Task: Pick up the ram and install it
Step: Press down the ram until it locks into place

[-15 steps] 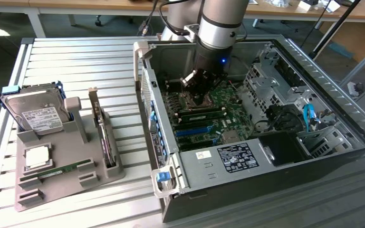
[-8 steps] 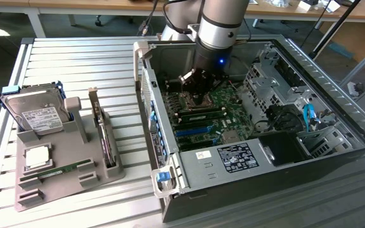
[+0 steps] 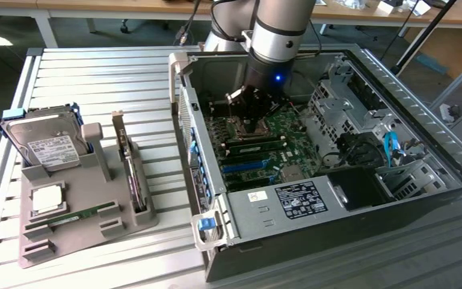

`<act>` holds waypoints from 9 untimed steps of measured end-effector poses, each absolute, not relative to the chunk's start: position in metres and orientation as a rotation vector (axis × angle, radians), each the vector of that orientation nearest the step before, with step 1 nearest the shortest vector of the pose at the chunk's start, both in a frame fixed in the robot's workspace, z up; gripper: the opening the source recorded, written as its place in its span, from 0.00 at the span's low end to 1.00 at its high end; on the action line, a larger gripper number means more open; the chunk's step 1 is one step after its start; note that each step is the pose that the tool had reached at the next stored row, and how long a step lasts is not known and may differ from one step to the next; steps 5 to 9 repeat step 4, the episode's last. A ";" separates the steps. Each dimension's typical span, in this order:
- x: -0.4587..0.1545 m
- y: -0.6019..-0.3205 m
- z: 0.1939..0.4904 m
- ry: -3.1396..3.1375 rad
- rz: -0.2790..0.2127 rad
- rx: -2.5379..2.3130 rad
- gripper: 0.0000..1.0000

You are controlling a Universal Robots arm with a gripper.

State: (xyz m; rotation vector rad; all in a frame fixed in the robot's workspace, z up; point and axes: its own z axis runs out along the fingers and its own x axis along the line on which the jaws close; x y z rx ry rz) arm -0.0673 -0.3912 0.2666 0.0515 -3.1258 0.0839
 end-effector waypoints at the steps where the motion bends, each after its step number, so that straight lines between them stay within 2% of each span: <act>1: -0.067 -0.391 0.267 -3.126 0.084 0.052 0.11; 9: -0.067 -0.391 0.267 -3.126 0.084 0.051 0.11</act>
